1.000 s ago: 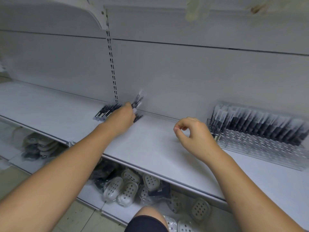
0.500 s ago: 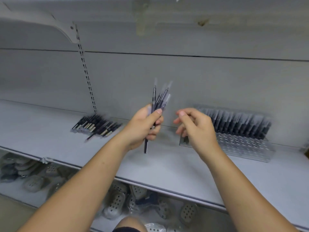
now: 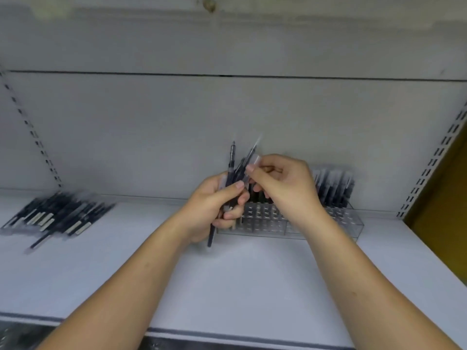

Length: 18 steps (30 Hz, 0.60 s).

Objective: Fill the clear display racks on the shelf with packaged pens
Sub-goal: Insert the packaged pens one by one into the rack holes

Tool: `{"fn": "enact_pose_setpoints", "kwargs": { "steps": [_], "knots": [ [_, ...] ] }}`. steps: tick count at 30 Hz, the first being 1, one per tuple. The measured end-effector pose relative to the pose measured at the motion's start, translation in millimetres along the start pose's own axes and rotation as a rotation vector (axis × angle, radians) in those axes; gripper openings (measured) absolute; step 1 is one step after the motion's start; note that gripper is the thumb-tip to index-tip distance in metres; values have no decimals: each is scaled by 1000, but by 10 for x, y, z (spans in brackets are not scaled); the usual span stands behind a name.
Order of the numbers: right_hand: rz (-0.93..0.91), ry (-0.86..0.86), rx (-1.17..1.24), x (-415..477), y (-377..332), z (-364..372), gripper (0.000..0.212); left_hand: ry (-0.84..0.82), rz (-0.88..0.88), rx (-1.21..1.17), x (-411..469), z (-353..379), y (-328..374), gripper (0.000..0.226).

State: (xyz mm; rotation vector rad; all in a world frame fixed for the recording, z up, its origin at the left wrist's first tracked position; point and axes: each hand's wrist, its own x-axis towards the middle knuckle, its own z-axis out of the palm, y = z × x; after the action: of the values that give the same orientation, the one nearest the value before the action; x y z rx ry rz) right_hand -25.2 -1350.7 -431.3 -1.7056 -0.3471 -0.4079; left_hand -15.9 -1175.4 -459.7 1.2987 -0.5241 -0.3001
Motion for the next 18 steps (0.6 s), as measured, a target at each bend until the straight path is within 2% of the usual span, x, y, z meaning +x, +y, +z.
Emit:
{"fn": "enact_pose_setpoints", "kwargs": {
  "steps": [4, 7, 12, 15, 18],
  "knots": [
    [-45, 53, 74, 84, 81, 29, 12, -45, 38, -24, 41, -144, -25, 25],
    [-85, 163, 218, 134, 107, 30, 13, -44, 37, -4, 51, -236, -17, 17],
    [-186, 349, 407, 172, 183, -74, 14, -32, 47, -32, -9, -352, -56, 17],
    [-211, 388, 330, 141, 265, -141, 13, -17, 53, -20, -75, -423, -95, 14],
    [-227, 292, 161, 72, 348, -114, 9, 17, 69, -32, -111, -462, -101, 13]
  ]
}}
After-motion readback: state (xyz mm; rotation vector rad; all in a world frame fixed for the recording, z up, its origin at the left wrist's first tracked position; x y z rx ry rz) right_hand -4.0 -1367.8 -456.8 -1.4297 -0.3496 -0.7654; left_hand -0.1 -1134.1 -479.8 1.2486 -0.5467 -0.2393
